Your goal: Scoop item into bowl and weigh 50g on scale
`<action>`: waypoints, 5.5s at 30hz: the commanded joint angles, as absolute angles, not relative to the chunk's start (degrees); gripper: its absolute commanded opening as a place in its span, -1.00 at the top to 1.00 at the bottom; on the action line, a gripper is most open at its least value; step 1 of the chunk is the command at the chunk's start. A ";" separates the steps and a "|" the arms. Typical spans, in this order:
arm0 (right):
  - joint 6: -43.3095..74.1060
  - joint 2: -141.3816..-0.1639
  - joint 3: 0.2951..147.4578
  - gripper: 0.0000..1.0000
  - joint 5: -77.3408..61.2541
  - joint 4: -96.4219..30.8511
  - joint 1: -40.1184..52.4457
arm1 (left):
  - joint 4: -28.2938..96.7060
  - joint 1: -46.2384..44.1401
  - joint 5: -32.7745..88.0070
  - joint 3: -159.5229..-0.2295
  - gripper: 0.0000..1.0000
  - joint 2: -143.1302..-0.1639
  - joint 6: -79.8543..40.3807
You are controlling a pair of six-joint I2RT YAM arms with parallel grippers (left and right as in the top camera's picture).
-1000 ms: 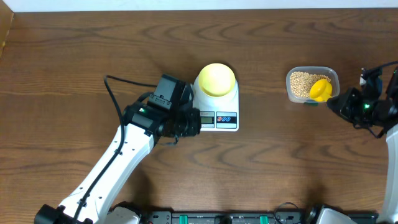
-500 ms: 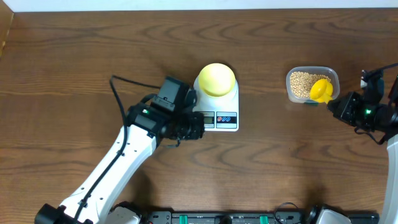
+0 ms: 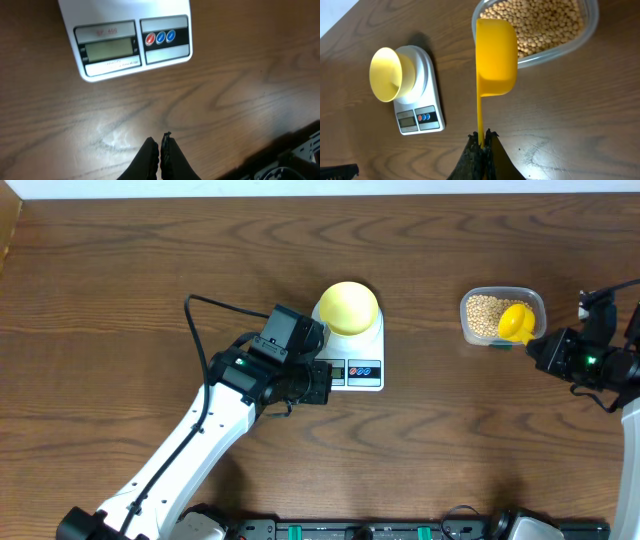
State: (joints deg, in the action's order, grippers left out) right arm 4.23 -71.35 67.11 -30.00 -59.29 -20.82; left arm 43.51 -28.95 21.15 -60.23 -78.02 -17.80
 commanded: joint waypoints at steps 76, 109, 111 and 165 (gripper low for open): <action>4.64 -70.50 72.05 0.98 -23.88 -59.55 -9.65 | 33.65 -38.26 7.20 -68.64 0.86 -102.76 -17.45; 3.77 -70.50 72.05 0.98 -23.90 -58.96 -9.65 | 31.97 -38.28 4.23 -67.81 0.86 -102.76 -16.36; 3.77 -70.50 72.05 0.98 -23.90 -58.98 -9.65 | 32.03 -38.28 4.25 -67.81 0.86 -102.76 -16.36; 3.75 -70.50 72.05 0.98 -23.90 -58.59 -9.65 | 27.20 -38.35 3.77 -67.55 0.86 -107.46 -18.98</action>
State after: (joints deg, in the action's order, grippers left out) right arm 4.05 -71.22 70.83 -23.92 -58.83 -10.13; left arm 27.68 -38.15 4.80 -68.05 -107.15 -18.24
